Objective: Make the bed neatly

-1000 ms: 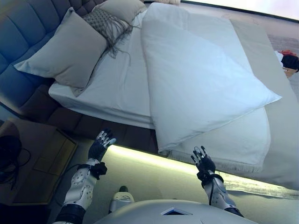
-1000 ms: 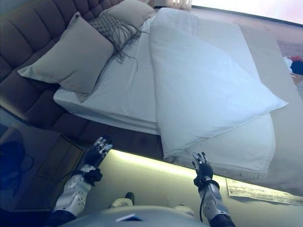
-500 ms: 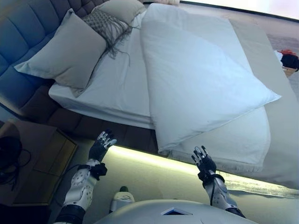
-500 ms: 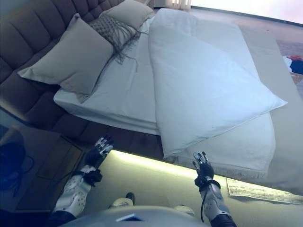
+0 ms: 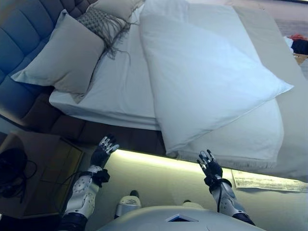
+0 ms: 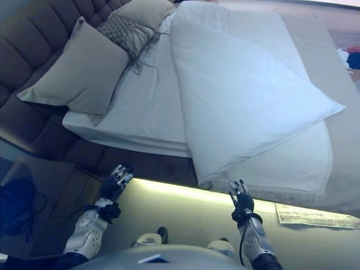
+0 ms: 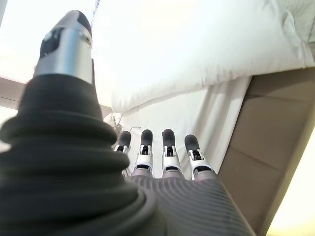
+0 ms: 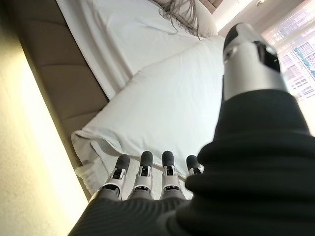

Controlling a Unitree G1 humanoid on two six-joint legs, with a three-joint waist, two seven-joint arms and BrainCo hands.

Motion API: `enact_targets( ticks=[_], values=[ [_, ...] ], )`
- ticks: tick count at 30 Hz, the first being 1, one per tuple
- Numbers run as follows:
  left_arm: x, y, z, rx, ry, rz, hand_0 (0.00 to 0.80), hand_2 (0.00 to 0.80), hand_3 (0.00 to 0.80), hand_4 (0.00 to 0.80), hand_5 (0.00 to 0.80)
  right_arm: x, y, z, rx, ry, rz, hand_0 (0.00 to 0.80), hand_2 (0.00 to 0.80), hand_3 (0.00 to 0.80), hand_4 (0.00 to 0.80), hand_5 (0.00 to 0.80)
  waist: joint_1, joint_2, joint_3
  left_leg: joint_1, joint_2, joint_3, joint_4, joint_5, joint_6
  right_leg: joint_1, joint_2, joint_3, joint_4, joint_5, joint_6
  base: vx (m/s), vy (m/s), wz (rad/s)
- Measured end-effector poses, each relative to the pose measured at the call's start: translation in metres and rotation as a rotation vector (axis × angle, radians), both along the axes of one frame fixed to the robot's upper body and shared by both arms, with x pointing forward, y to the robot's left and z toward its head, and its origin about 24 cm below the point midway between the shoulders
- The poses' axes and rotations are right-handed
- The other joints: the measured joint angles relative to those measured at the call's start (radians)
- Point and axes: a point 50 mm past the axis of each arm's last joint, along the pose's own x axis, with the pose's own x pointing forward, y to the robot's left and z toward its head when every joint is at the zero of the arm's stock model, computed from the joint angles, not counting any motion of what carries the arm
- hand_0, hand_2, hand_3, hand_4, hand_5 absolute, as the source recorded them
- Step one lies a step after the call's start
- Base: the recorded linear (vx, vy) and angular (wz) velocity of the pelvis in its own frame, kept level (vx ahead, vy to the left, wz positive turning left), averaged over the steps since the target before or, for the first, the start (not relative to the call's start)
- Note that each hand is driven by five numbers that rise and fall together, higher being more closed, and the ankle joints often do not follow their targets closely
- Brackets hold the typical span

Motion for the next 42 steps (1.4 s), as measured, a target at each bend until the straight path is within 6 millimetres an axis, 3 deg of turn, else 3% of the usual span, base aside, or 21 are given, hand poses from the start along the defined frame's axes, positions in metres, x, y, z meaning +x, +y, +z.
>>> enact_targets(
  ticks=[2, 4, 5, 7, 9, 12, 14, 15, 16, 18, 20, 23, 27, 30, 35, 37, 39, 42],
  values=[
    [0.008, -0.002, -0.003, -0.002, 0.007, 0.001, 0.000, 0.000, 0.000, 0.000, 0.000, 0.001, -0.001, 0.002, -0.006, -0.013, -0.004, 0.000, 0.000, 0.000, 0.000, 0.000, -0.017, 0.021, 0.023, -0.043, -0.029, -0.023, 0.092, -0.042, 0.040, -0.106, -0.051, 0.000, 0.228, -0.005, -0.006, 0.072, 0.221, 0.17],
    [0.013, 0.000, -0.003, 0.005, 0.011, 0.002, 0.000, 0.000, 0.000, 0.000, 0.000, -0.001, -0.002, 0.003, -0.008, -0.021, -0.006, 0.000, 0.000, 0.000, 0.000, 0.000, -0.019, 0.031, 0.040, -0.046, -0.049, -0.039, 0.129, -0.069, 0.061, -0.201, -0.100, 0.016, 0.422, 0.033, -0.062, 0.127, 0.047, 0.05],
    [0.014, 0.003, -0.002, 0.014, 0.010, 0.002, 0.000, 0.000, 0.000, 0.000, 0.000, -0.005, 0.001, 0.001, 0.001, -0.009, -0.003, 0.000, 0.000, 0.000, 0.000, 0.000, -0.019, 0.034, 0.038, -0.041, -0.053, -0.039, 0.128, -0.069, 0.071, -0.234, -0.099, 0.022, 0.457, 0.033, -0.074, 0.177, -0.063, -0.10],
    [0.015, 0.011, 0.001, 0.044, 0.010, 0.001, 0.000, 0.000, 0.000, 0.000, 0.000, -0.007, 0.004, 0.000, 0.012, -0.008, 0.008, 0.000, 0.000, 0.000, 0.000, 0.000, -0.026, 0.017, 0.039, -0.047, -0.059, -0.037, 0.124, -0.063, 0.085, -0.277, -0.064, 0.028, 0.438, -0.003, -0.062, 0.222, -0.155, -0.04],
    [0.014, 0.014, 0.001, 0.059, 0.023, 0.011, 0.000, 0.000, 0.000, 0.000, 0.000, -0.004, 0.003, 0.002, 0.014, -0.023, 0.007, 0.000, 0.000, 0.000, 0.000, 0.000, -0.029, 0.001, 0.042, -0.057, -0.061, -0.034, 0.121, -0.061, 0.089, -0.284, -0.022, 0.028, 0.299, -0.013, -0.044, 0.260, -0.189, 0.01],
    [0.012, 0.014, -0.002, 0.057, 0.039, 0.019, 0.000, 0.000, 0.000, 0.000, 0.000, 0.003, 0.002, 0.005, 0.017, -0.050, 0.010, 0.000, 0.000, 0.000, 0.000, 0.000, -0.049, -0.011, 0.037, -0.065, -0.065, -0.033, 0.118, -0.062, 0.086, -0.288, -0.017, 0.030, 0.083, 0.022, 0.013, 0.305, -0.177, 0.05],
    [0.009, 0.015, -0.004, 0.057, 0.047, 0.021, 0.000, 0.000, 0.000, 0.000, 0.000, 0.001, 0.003, 0.004, 0.025, -0.050, 0.014, 0.000, 0.000, 0.000, 0.000, 0.000, -0.050, -0.028, 0.029, -0.056, -0.066, -0.035, 0.110, -0.066, 0.078, -0.279, -0.023, 0.030, 0.000, 0.033, 0.029, 0.337, -0.184, 0.03],
    [0.005, 0.016, -0.006, 0.057, 0.058, 0.022, 0.000, 0.000, 0.000, 0.000, 0.000, -0.001, 0.004, 0.003, 0.029, -0.044, 0.012, 0.000, 0.000, 0.000, 0.000, 0.000, -0.047, -0.043, 0.022, -0.045, -0.068, -0.038, 0.102, -0.071, 0.068, -0.259, -0.024, 0.031, -0.037, 0.052, 0.025, 0.352, -0.218, 0.11],
    [0.001, 0.015, -0.009, 0.048, 0.071, 0.025, 0.000, 0.000, 0.000, 0.000, 0.000, -0.002, 0.003, 0.002, 0.029, -0.039, 0.009, 0.000, 0.000, 0.000, 0.000, 0.000, -0.045, -0.040, 0.023, -0.029, -0.057, -0.051, 0.096, -0.077, 0.058, -0.242, -0.013, 0.029, -0.046, 0.103, 0.021, 0.352, -0.247, 0.23],
    [-0.007, 0.008, -0.015, 0.016, 0.091, 0.015, 0.000, 0.000, 0.000, 0.000, 0.000, -0.011, -0.005, 0.000, 0.025, -0.028, -0.013, 0.000, 0.000, 0.000, 0.000, 0.000, -0.064, -0.030, 0.021, -0.012, -0.028, -0.091, 0.086, -0.086, 0.043, -0.206, 0.024, 0.029, -0.034, 0.129, 0.009, 0.358, -0.267, 0.55],
    [-0.011, 0.001, -0.018, -0.011, 0.098, 0.015, 0.000, 0.000, 0.000, 0.000, 0.000, -0.019, -0.013, -0.002, 0.003, -0.007, -0.022, 0.000, 0.000, 0.000, 0.000, 0.000, -0.068, -0.014, 0.011, 0.002, 0.006, -0.100, 0.095, -0.098, 0.026, -0.186, 0.062, 0.027, -0.019, 0.118, -0.017, 0.370, -0.297, 0.53],
    [-0.019, 0.001, -0.021, -0.021, 0.112, 0.021, 0.000, 0.000, 0.000, 0.000, 0.000, -0.011, -0.022, 0.006, -0.032, -0.034, -0.005, 0.000, 0.000, 0.000, 0.000, 0.000, -0.064, -0.004, 0.009, 0.012, 0.052, -0.101, 0.102, -0.120, -0.003, -0.173, 0.090, 0.000, 0.022, 0.083, -0.082, 0.356, -0.315, 0.18],
    [-0.025, 0.010, -0.022, -0.022, 0.125, 0.035, 0.000, 0.000, 0.000, 0.000, 0.000, -0.005, -0.022, 0.009, -0.033, -0.045, 0.010, 0.000, 0.000, 0.000, 0.000, 0.000, -0.062, -0.011, 0.000, 0.023, 0.083, -0.100, 0.113, -0.128, -0.024, -0.164, 0.127, 0.001, 0.034, 0.056, -0.092, 0.307, -0.300, 0.03],
    [-0.025, 0.010, -0.021, -0.020, 0.124, 0.032, 0.000, 0.000, 0.000, 0.000, 0.000, -0.005, -0.017, 0.006, -0.014, -0.022, 0.034, 0.000, 0.000, 0.000, 0.000, 0.000, -0.061, -0.028, -0.006, 0.019, 0.094, -0.100, 0.147, -0.131, -0.017, -0.145, 0.145, 0.008, 0.013, 0.052, -0.097, 0.245, -0.305, -0.02],
    [-0.018, 0.009, -0.018, -0.011, 0.105, 0.013, 0.000, 0.000, 0.000, 0.000, 0.000, -0.009, -0.010, 0.000, 0.012, 0.008, 0.060, 0.000, 0.000, 0.000, 0.000, 0.000, -0.047, -0.058, -0.018, -0.050, 0.103, -0.092, 0.297, -0.127, 0.024, -0.146, 0.172, 0.027, 0.032, 0.025, -0.132, 0.176, -0.235, -0.04],
    [-0.013, 0.006, -0.016, -0.007, 0.096, -0.010, 0.000, 0.000, 0.000, 0.000, 0.000, -0.011, -0.009, -0.002, 0.017, 0.014, 0.067, 0.000, 0.000, 0.000, 0.000, 0.000, -0.045, -0.081, -0.022, -0.098, 0.105, -0.086, 0.367, -0.090, 0.062, -0.152, 0.169, 0.027, 0.037, 0.011, -0.156, 0.173, -0.232, 0.29],
    [-0.012, 0.004, -0.018, -0.006, 0.104, -0.034, 0.000, 0.000, 0.000, 0.000, 0.000, -0.013, -0.008, -0.003, 0.024, 0.022, 0.063, 0.000, 0.000, 0.000, 0.000, 0.000, -0.043, -0.099, -0.021, -0.148, 0.110, -0.065, 0.429, -0.025, 0.053, -0.147, 0.167, 0.010, 0.029, 0.003, -0.174, 0.176, -0.091, 0.31],
    [-0.014, 0.000, -0.020, -0.010, 0.113, -0.060, 0.000, 0.000, 0.000, 0.000, 0.000, -0.015, -0.008, -0.004, 0.029, 0.027, 0.056, 0.000, 0.000, 0.000, 0.000, 0.000, -0.043, -0.098, -0.009, -0.161, 0.108, -0.055, 0.461, -0.013, 0.049, -0.143, 0.169, -0.009, 0.030, -0.006, -0.192, 0.179, 0.018, 0.13]
  ],
)
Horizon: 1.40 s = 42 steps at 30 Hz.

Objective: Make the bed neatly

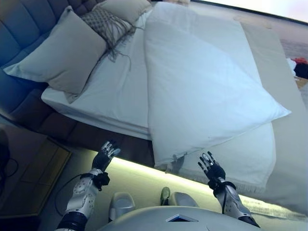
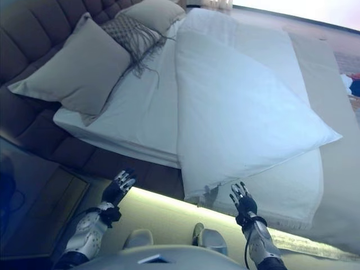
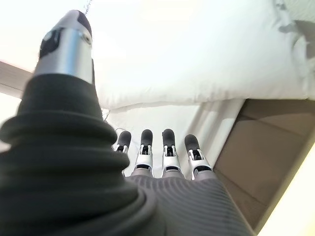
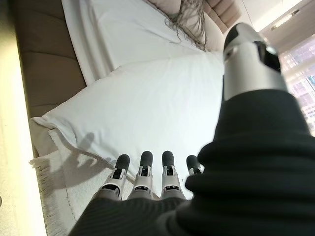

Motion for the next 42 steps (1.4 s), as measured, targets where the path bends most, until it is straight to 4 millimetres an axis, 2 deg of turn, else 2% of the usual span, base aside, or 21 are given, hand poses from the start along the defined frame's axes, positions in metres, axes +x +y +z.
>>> enact_targets(
  ticks=[2, 3, 4, 5, 8, 10, 12, 14, 15, 16, 17, 18, 19, 23, 29, 31, 34, 36, 38, 40, 42],
  values=[
    [0.001, -0.001, 0.001, -0.004, -0.005, -0.007, 0.000, 0.000, 0.000, 0.000, 0.000, -0.005, 0.000, -0.002, 0.007, 0.012, -0.008, 0.000, 0.000, 0.000, 0.000, 0.000, -0.004, 0.014, 0.001, 0.013, -0.016, 0.032, -0.065, -0.008, -0.012, 0.009, 0.012, -0.006, -0.046, 0.001, 0.005, 0.206, 0.052, 0.11],
    [0.002, -0.003, 0.002, -0.012, -0.012, -0.010, 0.000, 0.000, 0.000, 0.000, 0.000, -0.006, -0.001, 0.000, 0.000, 0.010, -0.005, 0.000, 0.000, 0.000, 0.000, 0.000, 0.003, 0.051, -0.001, 0.028, 0.000, 0.034, -0.154, -0.008, -0.011, 0.011, 0.039, -0.017, -0.064, -0.010, 0.032, 0.207, 0.047, 0.12],
    [0.002, -0.006, 0.004, -0.019, -0.028, -0.015, 0.000, 0.000, 0.000, 0.000, 0.000, -0.003, -0.004, 0.004, -0.009, -0.012, 0.004, 0.000, 0.000, 0.000, 0.000, 0.000, 0.002, 0.099, 0.004, 0.062, 0.044, 0.018, -0.237, -0.061, -0.035, -0.046, 0.067, -0.033, 0.110, -0.035, 0.009, 0.264, 0.071, 0.15],
    [0.008, -0.005, 0.009, -0.011, -0.052, -0.026, 0.000, 0.000, 0.000, 0.000, 0.000, -0.006, -0.004, 0.003, -0.007, -0.004, -0.004, 0.000, 0.000, 0.000, 0.000, 0.000, -0.004, 0.097, 0.020, 0.083, 0.050, 0.017, -0.268, -0.096, -0.156, -0.076, 0.074, -0.006, 0.172, -0.110, -0.016, 0.271, 0.071, 0.01],
    [0.005, -0.003, 0.005, -0.008, -0.027, -0.023, 0.000, 0.000, 0.000, 0.000, 0.000, -0.008, -0.001, 0.001, 0.009, 0.004, -0.016, 0.000, 0.000, 0.000, 0.000, 0.000, 0.028, 0.064, 0.054, 0.027, 0.021, 0.004, -0.178, -0.086, -0.109, -0.057, 0.073, 0.079, 0.134, -0.081, -0.034, 0.326, 0.079, -0.08],
    [0.004, -0.004, 0.004, -0.012, -0.024, -0.028, 0.000, 0.000, 0.000, 0.000, 0.000, -0.009, -0.001, 0.000, 0.016, 0.005, -0.026, 0.000, 0.000, 0.000, 0.000, 0.000, 0.036, 0.049, 0.069, 0.014, -0.029, -0.039, -0.263, -0.076, -0.104, -0.016, 0.042, 0.098, 0.054, -0.048, -0.027, 0.334, 0.067, 0.04],
    [0.003, -0.006, 0.004, -0.021, -0.025, -0.034, 0.000, 0.000, 0.000, 0.000, 0.000, -0.007, -0.003, 0.001, 0.014, -0.011, -0.034, 0.000, 0.000, 0.000, 0.000, 0.000, 0.038, 0.074, 0.079, 0.007, -0.033, -0.053, -0.367, -0.058, -0.080, 0.025, 0.038, 0.098, -0.021, -0.046, -0.028, 0.356, 0.089, 0.01],
    [0.002, -0.012, 0.002, -0.048, -0.022, -0.030, 0.000, 0.000, 0.000, 0.000, 0.000, -0.007, -0.009, 0.003, -0.004, -0.019, -0.029, 0.000, 0.000, 0.000, 0.000, 0.000, 0.065, 0.156, 0.064, 0.008, -0.013, -0.064, -0.408, -0.073, -0.076, 0.071, 0.061, 0.093, -0.104, -0.043, -0.009, 0.392, 0.132, -0.45],
    [-0.001, -0.012, 0.001, -0.055, -0.021, -0.020, 0.000, 0.000, 0.000, 0.000, 0.000, -0.007, -0.009, 0.002, -0.005, -0.015, -0.023, 0.000, 0.000, 0.000, 0.000, 0.000, 0.101, 0.187, 0.068, 0.007, 0.001, -0.051, -0.408, -0.017, -0.089, 0.064, 0.072, 0.085, -0.060, -0.049, 0.007, 0.397, 0.182, -0.87],
    [-0.001, -0.007, 0.003, -0.044, -0.031, -0.013, 0.000, 0.000, 0.000, 0.000, 0.000, -0.003, -0.003, 0.002, 0.012, -0.025, -0.022, 0.000, 0.000, 0.000, 0.000, 0.000, 0.120, 0.187, 0.075, 0.028, 0.001, -0.028, -0.398, 0.018, -0.088, 0.032, 0.051, 0.057, 0.112, -0.093, 0.024, 0.401, 0.216, -0.71],
    [-0.005, 0.003, 0.004, -0.013, -0.021, -0.011, 0.000, 0.000, 0.000, 0.000, 0.000, -0.001, 0.008, 0.001, 0.042, -0.032, -0.015, 0.000, 0.000, 0.000, 0.000, 0.000, 0.119, 0.149, 0.068, 0.043, -0.029, -0.012, -0.389, 0.021, -0.084, 0.037, 0.010, 0.051, 0.215, -0.146, 0.033, 0.422, 0.253, -0.39],
    [-0.010, 0.012, 0.004, 0.018, -0.001, -0.014, 0.000, 0.000, 0.000, 0.000, 0.000, -0.004, 0.016, -0.002, 0.067, -0.023, -0.020, 0.000, 0.000, 0.000, 0.000, 0.000, 0.116, 0.096, 0.047, 0.042, -0.072, -0.003, -0.368, 0.029, -0.076, 0.061, -0.032, 0.058, 0.189, -0.206, 0.049, 0.405, 0.271, -0.12],
    [-0.012, 0.015, 0.001, 0.024, 0.023, -0.005, 0.000, 0.000, 0.000, 0.000, 0.000, -0.005, 0.018, -0.005, 0.072, -0.012, -0.032, 0.000, 0.000, 0.000, 0.000, 0.000, 0.112, 0.081, 0.043, 0.038, -0.086, -0.010, -0.329, 0.017, -0.060, 0.099, -0.041, 0.065, 0.143, -0.206, 0.084, 0.386, 0.273, -0.11],
    [-0.002, 0.012, 0.005, 0.027, -0.006, -0.026, 0.000, 0.000, 0.000, 0.000, 0.000, -0.007, 0.020, -0.006, 0.073, 0.000, -0.060, 0.000, 0.000, 0.000, 0.000, 0.000, 0.109, 0.068, 0.024, 0.029, -0.138, -0.031, -0.296, -0.030, -0.029, 0.121, -0.089, 0.062, 0.109, -0.191, 0.125, 0.348, 0.284, -0.08],
    [0.023, 0.005, 0.014, 0.035, -0.060, -0.046, 0.000, 0.000, 0.000, 0.000, 0.000, -0.004, 0.033, -0.002, 0.072, -0.018, -0.009, 0.000, 0.000, 0.000, 0.000, 0.000, 0.110, 0.087, 0.022, 0.043, -0.206, -0.033, -0.232, -0.106, 0.036, 0.078, -0.164, 0.037, 0.262, -0.177, 0.109, 0.285, 0.283, -0.11],
    [0.028, 0.000, 0.014, 0.036, -0.063, -0.057, 0.000, 0.000, 0.000, 0.000, 0.000, -0.004, 0.032, -0.001, 0.066, -0.020, -0.015, 0.000, 0.000, 0.000, 0.000, 0.000, 0.104, 0.098, 0.018, 0.046, -0.230, -0.036, -0.234, -0.108, 0.059, 0.021, -0.196, 0.040, 0.374, -0.150, 0.082, 0.212, 0.239, 0.11],
    [0.022, 0.003, 0.011, 0.041, -0.043, -0.042, 0.000, 0.000, 0.000, 0.000, 0.000, -0.007, 0.033, -0.001, 0.064, -0.016, -0.021, 0.000, 0.000, 0.000, 0.000, 0.000, 0.088, 0.114, 0.012, 0.074, -0.235, -0.026, -0.253, -0.103, 0.094, -0.038, -0.237, 0.045, 0.535, -0.065, 0.077, 0.190, 0.101, 0.12],
    [0.010, 0.007, 0.005, 0.055, -0.003, -0.022, 0.000, 0.000, 0.000, 0.000, 0.000, -0.012, 0.034, -0.003, 0.065, -0.001, -0.017, 0.000, 0.000, 0.000, 0.000, 0.000, 0.081, 0.120, -0.001, 0.096, -0.226, 0.002, -0.279, -0.103, 0.103, -0.077, -0.233, 0.041, 0.603, -0.069, 0.081, 0.192, -0.067, -0.11],
    [-0.002, 0.012, 0.000, 0.069, 0.033, -0.006, 0.000, 0.000, 0.000, 0.000, 0.000, -0.010, 0.033, -0.002, 0.064, -0.011, -0.015, 0.000, 0.000, 0.000, 0.000, 0.000, 0.084, 0.124, -0.001, 0.113, -0.218, 0.022, -0.309, -0.095, 0.104, -0.099, -0.210, 0.034, 0.504, -0.097, 0.101, 0.180, -0.120, -0.49],
    [-0.002, 0.011, -0.001, 0.070, 0.036, 0.006, 0.000, 0.000, 0.000, 0.000, 0.000, -0.007, 0.029, -0.001, 0.059, -0.022, -0.018, 0.000, 0.000, 0.000, 0.000, 0.000, 0.061, 0.128, 0.002, 0.114, -0.211, 0.023, -0.330, -0.083, 0.103, -0.101, -0.176, 0.035, 0.288, -0.092, 0.123, 0.204, -0.121, -0.22],
    [-0.001, 0.011, 0.000, 0.072, 0.033, 0.010, 0.000, 0.000, 0.000, 0.000, 0.000, -0.010, 0.028, -0.004, 0.067, -0.011, -0.020, 0.000, 0.000, 0.000, 0.000, 0.000, 0.036, 0.115, 0.008, 0.132, -0.212, 0.020, -0.357, -0.086, 0.099, -0.112, -0.167, 0.034, 0.138, -0.058, 0.169, 0.260, -0.122, 0.01]
  ],
)
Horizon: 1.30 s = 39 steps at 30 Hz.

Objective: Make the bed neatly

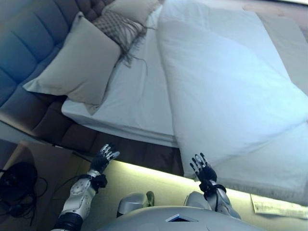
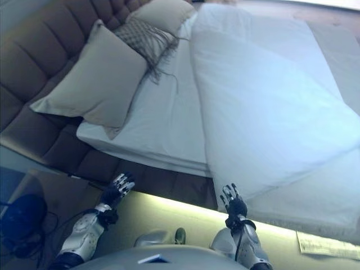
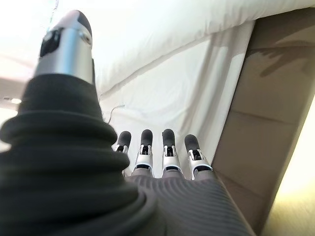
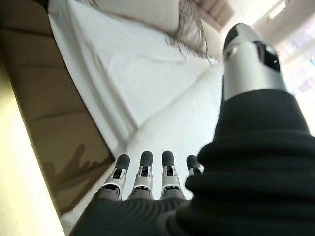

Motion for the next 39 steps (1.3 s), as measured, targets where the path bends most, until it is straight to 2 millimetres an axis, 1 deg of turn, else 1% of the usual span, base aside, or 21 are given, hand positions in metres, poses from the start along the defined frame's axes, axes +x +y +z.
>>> enact_targets(
  ticks=[1, 3, 5, 7, 10, 11, 13, 16, 19, 23, 25, 27, 28, 30, 31, 33, 34, 35, 36, 37, 39],
  values=[
    [0.000, 0.001, 0.000, 0.002, 0.001, 0.004, 0.000, 0.000, 0.000, 0.000, 0.000, -0.002, 0.000, -0.001, 0.007, 0.006, -0.003, 0.000, 0.000, 0.000, 0.000, 0.000, -0.008, -0.015, 0.001, 0.007, -0.003, 0.000, -0.011, -0.002, -0.007, -0.005, 0.000, 0.000, -0.067, 0.031, 0.027, 0.289, -0.107, -0.08],
    [-0.002, 0.001, -0.001, 0.001, 0.005, 0.006, 0.000, 0.000, 0.000, 0.000, 0.000, -0.003, 0.000, -0.003, 0.010, 0.013, -0.005, 0.000, 0.000, 0.000, 0.000, 0.000, -0.008, -0.047, -0.002, 0.028, -0.006, -0.001, -0.024, -0.008, -0.019, -0.006, -0.001, 0.000, -0.154, 0.083, 0.046, 0.298, -0.102, 0.01],
    [-0.009, 0.001, -0.004, -0.003, 0.024, 0.016, 0.000, 0.000, 0.000, 0.000, 0.000, -0.004, -0.001, -0.003, 0.013, 0.011, -0.012, 0.000, 0.000, 0.000, 0.000, 0.000, -0.009, -0.066, -0.007, 0.051, 0.000, -0.026, -0.036, -0.018, -0.039, 0.023, 0.010, 0.000, -0.206, 0.163, 0.037, 0.287, -0.097, 0.23],
    [-0.015, -0.002, -0.008, -0.019, 0.040, 0.020, 0.000, 0.000, 0.000, 0.000, 0.000, -0.009, -0.007, -0.004, 0.004, 0.018, -0.026, 0.000, 0.000, 0.000, 0.000, 0.000, -0.009, -0.059, -0.014, 0.071, 0.029, -0.056, -0.054, -0.021, -0.067, 0.053, 0.045, -0.005, -0.218, 0.202, 0.014, 0.320, -0.118, 0.43],
    [-0.021, -0.006, -0.011, -0.043, 0.052, 0.023, 0.000, 0.000, 0.000, 0.000, 0.000, -0.012, -0.017, -0.003, -0.022, 0.021, -0.029, 0.000, 0.000, 0.000, 0.000, 0.000, -0.006, -0.031, -0.019, 0.090, 0.076, -0.062, -0.054, -0.031, -0.110, 0.083, 0.092, -0.038, -0.207, 0.192, -0.055, 0.321, -0.146, 0.26],
    [-0.021, -0.006, -0.011, -0.049, 0.049, 0.019, 0.000, 0.000, 0.000, 0.000, 0.000, -0.011, -0.019, -0.002, -0.026, 0.015, -0.022, 0.000, 0.000, 0.000, 0.000, 0.000, -0.006, -0.026, -0.019, 0.093, 0.088, -0.062, -0.050, -0.034, -0.115, 0.091, 0.097, -0.047, -0.205, 0.188, -0.061, 0.278, -0.176, 0.22],
    [-0.018, -0.002, -0.008, -0.051, 0.030, 0.023, 0.000, 0.000, 0.000, 0.000, 0.000, -0.006, -0.020, 0.001, -0.027, -0.006, -0.014, 0.000, 0.000, 0.000, 0.000, 0.000, -0.007, -0.021, -0.018, 0.106, 0.102, -0.064, -0.051, -0.039, -0.123, 0.113, 0.107, -0.064, -0.205, 0.171, -0.061, 0.306, -0.240, 0.23],
    [-0.005, -0.003, -0.002, -0.050, -0.007, 0.013, 0.000, 0.000, 0.000, 0.000, 0.000, 0.002, -0.020, 0.003, -0.029, -0.022, -0.014, 0.000, 0.000, 0.000, 0.000, 0.000, -0.017, -0.036, -0.010, 0.101, 0.106, -0.112, -0.046, -0.041, -0.126, 0.127, 0.107, -0.067, -0.184, 0.138, -0.052, 0.224, -0.237, 0.43],
    [0.000, -0.002, 0.001, -0.048, -0.024, 0.004, 0.000, 0.000, 0.000, 0.000, 0.000, 0.007, -0.019, 0.005, -0.027, -0.035, -0.016, 0.000, 0.000, 0.000, 0.000, 0.000, -0.022, -0.047, -0.013, 0.101, 0.109, -0.116, -0.039, -0.042, -0.128, 0.133, 0.110, -0.066, -0.176, 0.121, -0.046, 0.188, -0.252, 0.16],
    [0.002, -0.002, 0.001, -0.044, -0.027, -0.003, 0.000, 0.000, 0.000, 0.000, 0.000, 0.022, -0.019, 0.010, -0.014, -0.070, -0.019, 0.000, 0.000, 0.000, 0.000, 0.000, -0.037, -0.045, -0.013, 0.089, 0.127, -0.119, -0.002, -0.056, -0.143, 0.132, 0.146, -0.017, -0.182, 0.112, -0.061, 0.139, -0.215, 0.01],
    [0.004, -0.005, 0.002, -0.044, -0.035, -0.017, 0.000, 0.000, 0.000, 0.000, 0.000, 0.022, -0.019, 0.008, -0.015, -0.061, -0.018, 0.000, 0.000, 0.000, 0.000, 0.000, -0.034, -0.046, -0.013, 0.060, 0.140, -0.118, 0.069, -0.078, -0.156, 0.123, 0.167, -0.001, -0.167, 0.096, -0.085, 0.092, -0.209, 0.01],
    [0.003, -0.007, 0.001, -0.041, -0.030, -0.024, 0.000, 0.000, 0.000, 0.000, 0.000, 0.020, -0.020, 0.005, -0.019, -0.039, -0.018, 0.000, 0.000, 0.000, 0.000, 0.000, -0.033, -0.059, -0.016, -0.013, 0.136, -0.112, 0.215, -0.085, -0.160, 0.110, 0.174, 0.015, -0.146, 0.082, -0.104, 0.078, -0.222, 0.01],
    [0.003, -0.008, 0.000, -0.039, -0.028, -0.028, 0.000, 0.000, 0.000, 0.000, 0.000, 0.021, -0.022, 0.005, -0.023, -0.039, -0.018, 0.000, 0.000, 0.000, 0.000, 0.000, -0.034, -0.067, -0.012, -0.081, 0.130, -0.108, 0.343, -0.080, -0.161, 0.113, 0.177, 0.018, -0.145, 0.080, -0.108, 0.086, -0.156, -0.03],
    [0.000, -0.010, -0.002, -0.043, -0.016, -0.033, 0.000, 0.000, 0.000, 0.000, 0.000, 0.019, -0.027, 0.004, -0.037, -0.025, -0.019, 0.000, 0.000, 0.000, 0.000, 0.000, -0.021, -0.065, -0.011, -0.171, 0.146, -0.108, 0.485, -0.020, -0.132, 0.111, 0.185, 0.017, -0.134, 0.068, -0.104, 0.120, -0.055, -0.17],
    [0.001, -0.011, -0.002, -0.042, -0.017, -0.040, 0.000, 0.000, 0.000, 0.000, 0.000, 0.019, -0.029, 0.004, -0.042, -0.025, -0.018, 0.000, 0.000, 0.000, 0.000, 0.000, -0.010, -0.067, -0.006, -0.182, 0.145, -0.105, 0.509, -0.011, -0.121, 0.104, 0.184, 0.013, -0.129, 0.070, -0.122, 0.173, 0.041, -0.12],
    [0.000, -0.016, -0.004, -0.050, -0.011, -0.051, 0.000, 0.000, 0.000, 0.000, 0.000, 0.015, -0.031, 0.003, -0.047, -0.011, -0.017, 0.000, 0.000, 0.000, 0.000, 0.000, -0.008, -0.071, -0.002, -0.181, 0.144, -0.103, 0.479, 0.007, -0.108, 0.109, 0.188, 0.008, -0.176, 0.071, -0.133, 0.216, 0.086, -0.08],
    [-0.002, -0.019, -0.006, -0.059, -0.004, -0.048, 0.000, 0.000, 0.000, 0.000, 0.000, 0.016, -0.032, 0.003, -0.054, -0.006, -0.013, 0.000, 0.000, 0.000, 0.000, 0.000, -0.001, -0.045, -0.016, -0.168, 0.149, -0.089, 0.375, 0.013, -0.098, 0.127, 0.214, 0.001, -0.229, 0.072, -0.119, 0.271, 0.119, -0.21],
    [0.000, -0.024, -0.004, -0.076, -0.018, -0.043, 0.000, 0.000, 0.000, 0.000, 0.000, 0.021, -0.038, 0.010, -0.073, -0.032, 0.000, 0.000, 0.000, 0.000, 0.000, 0.000, 0.008, 0.002, -0.004, -0.159, 0.201, -0.085, 0.262, 0.020, -0.117, 0.084, 0.238, -0.019, -0.070, 0.018, -0.152, 0.288, 0.118, 0.08],
    [0.006, -0.026, 0.000, -0.078, -0.044, -0.052, 0.000, 0.000, 0.000, 0.000, 0.000, 0.023, -0.039, 0.012, -0.079, -0.036, 0.001, 0.000, 0.000, 0.000, 0.000, 0.000, -0.004, 0.013, 0.015, -0.154, 0.219, -0.085, 0.210, -0.009, -0.160, 0.087, 0.226, -0.020, 0.024, -0.065, -0.190, 0.264, 0.106, 0.39],
    [0.010, -0.027, -0.001, -0.083, -0.036, -0.044, 0.000, 0.000, 0.000, 0.000, 0.000, 0.022, -0.040, 0.009, -0.081, -0.005, -0.014, 0.000, 0.000, 0.000, 0.000, 0.000, -0.006, 0.023, 0.035, -0.136, 0.243, -0.085, 0.188, -0.020, -0.197, 0.103, 0.240, -0.012, 0.031, -0.077, -0.190, 0.228, 0.064, 0.50],
    [0.005, -0.026, -0.004, -0.081, -0.012, -0.041, 0.000, 0.000, 0.000, 0.000, 0.000, 0.018, -0.036, 0.008, -0.069, 0.002, -0.011, 0.000, 0.000, 0.000, 0.000, 0.000, 0.003, -0.009, 0.045, -0.129, 0.212, -0.054, 0.109, -0.001, -0.177, 0.098, 0.214, 0.018, 0.028, -0.070, -0.188, 0.191, 0.047, 0.24]
  ],
)
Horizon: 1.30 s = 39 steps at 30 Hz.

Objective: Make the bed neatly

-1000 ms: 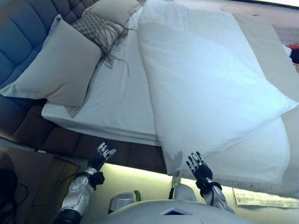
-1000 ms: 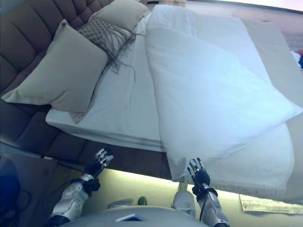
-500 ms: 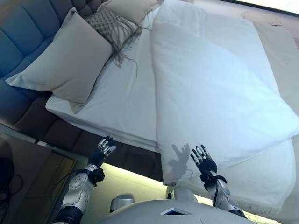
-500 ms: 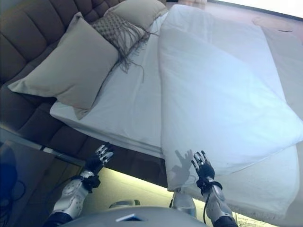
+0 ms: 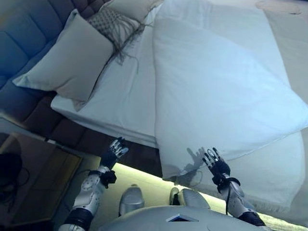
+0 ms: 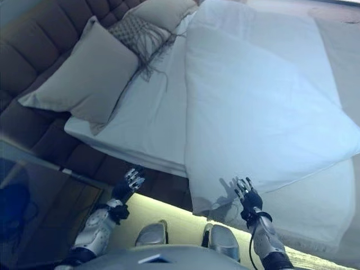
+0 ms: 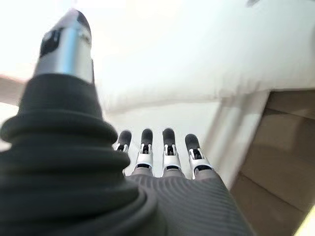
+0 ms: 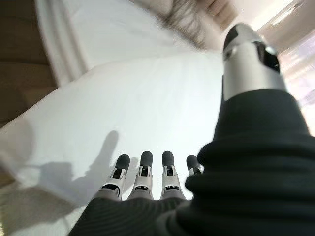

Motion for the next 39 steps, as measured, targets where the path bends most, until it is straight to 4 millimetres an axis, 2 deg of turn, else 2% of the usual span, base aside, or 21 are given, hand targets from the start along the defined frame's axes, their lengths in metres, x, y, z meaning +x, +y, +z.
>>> enact_targets(
  ticks=[2, 3, 4, 5, 7, 8, 10, 14, 17, 19, 21, 23, 24, 26, 28, 31, 33, 39],
  values=[
    [-0.001, 0.000, -0.001, -0.001, 0.005, -0.006, 0.000, 0.000, 0.000, 0.000, 0.000, -0.002, -0.001, -0.001, 0.000, 0.006, -0.007, 0.000, 0.000, 0.000, 0.000, 0.000, 0.015, -0.003, 0.010, 0.005, -0.007, -0.001, -0.047, 0.015, 0.015, 0.000, -0.007, 0.018, -0.007, 0.005, 0.006, 0.136, 0.067, 0.03],
    [-0.003, 0.001, -0.001, -0.002, 0.007, -0.004, 0.000, 0.000, 0.000, 0.000, 0.000, -0.005, -0.001, -0.002, 0.002, 0.011, -0.011, 0.000, 0.000, 0.000, 0.000, 0.000, 0.020, 0.011, 0.008, 0.012, 0.006, -0.003, -0.070, 0.031, 0.040, -0.002, -0.006, 0.021, -0.009, 0.007, 0.013, 0.136, 0.101, -0.06],
    [-0.004, 0.001, -0.002, -0.003, 0.010, -0.004, 0.000, 0.000, 0.000, 0.000, 0.000, -0.006, -0.001, -0.002, 0.002, 0.014, -0.015, 0.000, 0.000, 0.000, 0.000, 0.000, 0.019, 0.021, 0.008, 0.024, 0.010, -0.002, -0.069, 0.034, 0.042, -0.002, -0.006, 0.021, -0.005, 0.003, 0.020, 0.155, 0.135, -0.12],
    [-0.005, 0.003, -0.002, -0.005, 0.012, -0.004, 0.000, 0.000, 0.000, 0.000, 0.000, -0.008, -0.001, -0.003, 0.008, 0.016, -0.026, 0.000, 0.000, 0.000, 0.000, 0.000, 0.018, 0.023, 0.009, 0.025, 0.004, 0.003, -0.062, 0.049, 0.025, -0.003, -0.015, 0.027, 0.001, -0.002, 0.029, 0.157, 0.153, -0.19],
    [-0.007, 0.006, -0.002, -0.004, 0.014, -0.004, 0.000, 0.000, 0.000, 0.000, 0.000, -0.010, 0.000, -0.005, 0.020, 0.018, -0.047, 0.000, 0.000, 0.000, 0.000, 0.000, 0.019, 0.031, 0.004, 0.030, -0.012, 0.033, -0.056, 0.049, 0.024, -0.001, -0.044, 0.021, -0.002, -0.005, 0.043, 0.172, 0.184, -0.36],
    [-0.007, 0.008, -0.001, 0.003, 0.016, -0.008, 0.000, 0.000, 0.000, 0.000, 0.000, -0.012, 0.001, -0.006, 0.027, 0.019, -0.056, 0.000, 0.000, 0.000, 0.000, 0.000, 0.019, 0.035, 0.002, 0.036, -0.017, 0.052, -0.054, 0.058, 0.020, 0.005, -0.063, 0.008, -0.015, 0.000, 0.059, 0.146, 0.182, -0.42],
    [-0.009, 0.014, 0.000, 0.024, 0.021, -0.013, 0.000, 0.000, 0.000, 0.000, 0.000, -0.020, 0.004, -0.010, 0.043, 0.036, -0.074, 0.000, 0.000, 0.000, 0.000, 0.000, 0.015, 0.033, -0.001, 0.043, -0.037, 0.061, -0.053, 0.060, 0.005, 0.027, -0.101, -0.021, -0.029, 0.013, 0.090, 0.117, 0.210, -0.17],
    [-0.007, 0.018, 0.002, 0.037, 0.021, -0.017, 0.000, 0.000, 0.000, 0.000, 0.000, -0.024, -0.002, -0.013, 0.047, 0.040, -0.149, 0.000, 0.000, 0.000, 0.000, 0.000, 0.015, 0.036, 0.002, 0.034, -0.082, 0.055, -0.042, 0.046, 0.026, 0.025, -0.141, -0.011, -0.070, 0.039, 0.149, 0.008, 0.227, -0.06],
    [0.001, 0.014, 0.005, 0.042, 0.005, -0.040, 0.000, 0.000, 0.000, 0.000, 0.000, -0.012, -0.021, -0.014, 0.017, 0.027, -0.248, 0.000, 0.000, 0.000, 0.000, 0.000, 0.040, 0.045, 0.000, -0.061, -0.110, 0.028, 0.056, 0.006, 0.057, -0.013, -0.163, -0.012, -0.077, 0.060, 0.167, -0.057, 0.198, -0.05],
    [0.007, 0.013, 0.007, 0.045, -0.011, -0.051, 0.000, 0.000, 0.000, 0.000, 0.000, -0.005, -0.032, -0.013, -0.005, 0.014, -0.302, 0.000, 0.000, 0.000, 0.000, 0.000, 0.069, 0.051, 0.007, -0.086, -0.121, 0.028, 0.080, -0.016, 0.056, -0.063, -0.188, -0.039, -0.019, 0.058, 0.163, -0.062, 0.087, -0.19],
    [0.010, 0.019, 0.010, 0.081, -0.014, -0.044, 0.000, 0.000, 0.000, 0.000, 0.000, 0.012, -0.036, -0.008, -0.006, -0.015, -0.320, 0.000, 0.000, 0.000, 0.000, 0.000, 0.082, 0.043, 0.021, -0.093, -0.134, 0.062, 0.095, -0.025, 0.071, -0.102, -0.215, -0.045, 0.011, 0.047, 0.140, -0.357, -0.086, -0.36],
    [0.014, 0.026, 0.015, 0.133, -0.030, -0.052, 0.000, 0.000, 0.000, 0.000, 0.000, 0.039, -0.041, 0.001, -0.006, -0.064, -0.311, 0.000, 0.000, 0.000, 0.000, 0.000, 0.076, 0.040, 0.038, -0.170, -0.133, 0.091, 0.127, -0.024, 0.080, -0.174, -0.217, -0.024, -0.005, 0.076, 0.155, -0.355, -0.183, -0.42],
    [0.023, 0.025, 0.020, 0.147, -0.064, -0.056, 0.000, 0.000, 0.000, 0.000, 0.000, 0.055, -0.047, 0.010, -0.009, -0.105, -0.310, 0.000, 0.000, 0.000, 0.000, 0.000, 0.074, 0.045, 0.066, -0.215, -0.131, 0.096, 0.147, -0.022, 0.083, -0.212, -0.217, -0.016, -0.011, 0.100, 0.166, -0.224, -0.222, -0.28],
    [0.039, 0.022, 0.030, 0.146, -0.125, -0.048, 0.000, 0.000, 0.000, 0.000, 0.000, 0.072, -0.057, 0.023, -0.009, -0.151, -0.332, 0.000, 0.000, 0.000, 0.000, 0.000, 0.075, 0.056, 0.123, -0.268, -0.119, 0.099, 0.184, -0.018, 0.088, -0.241, -0.215, -0.025, -0.006, 0.124, 0.172, -0.108, -0.192, -0.11],
    [0.052, 0.020, 0.040, 0.132, -0.181, -0.033, 0.000, 0.000, 0.000, 0.000, 0.000, 0.072, -0.066, 0.024, 0.007, -0.144, -0.393, 0.000, 0.000, 0.000, 0.000, 0.000, 0.077, 0.055, 0.165, -0.283, -0.107, 0.094, 0.199, -0.018, 0.084, -0.244, -0.211, -0.047, -0.008, 0.135, 0.163, -0.114, -0.220, 0.04],
    [0.072, 0.015, 0.056, 0.090, -0.259, -0.025, 0.000, 0.000, 0.000, 0.000, 0.000, 0.062, -0.094, 0.025, 0.028, -0.121, -0.545, 0.000, 0.000, 0.000, 0.000, 0.000, 0.080, 0.060, 0.219, -0.334, -0.091, 0.044, 0.195, 0.007, 0.064, -0.255, -0.205, -0.124, -0.017, 0.146, 0.150, -0.105, -0.187, 0.35],
    [0.075, 0.015, 0.059, 0.063, -0.270, -0.019, 0.000, 0.000, 0.000, 0.000, 0.000, 0.061, -0.111, 0.033, 0.026, -0.143, -0.618, 0.000, 0.000, 0.000, 0.000, 0.000, 0.081, 0.063, 0.245, -0.369, -0.087, 0.025, 0.188, 0.028, 0.058, -0.282, -0.199, -0.146, -0.017, 0.151, 0.139, -0.092, -0.093, 0.25],
    [0.075, 0.016, 0.060, 0.070, -0.272, -0.022, 0.000, 0.000, 0.000, 0.000, 0.000, 0.072, -0.153, 0.068, 0.074, -0.261, -0.810, 0.000, 0.000, 0.000, 0.000, 0.000, 0.111, 0.077, 0.301, -0.401, -0.088, 0.019, 0.176, 0.047, 0.057, -0.315, -0.201, -0.157, -0.015, 0.158, 0.130, -0.009, 0.010, 0.06]
  ],
)
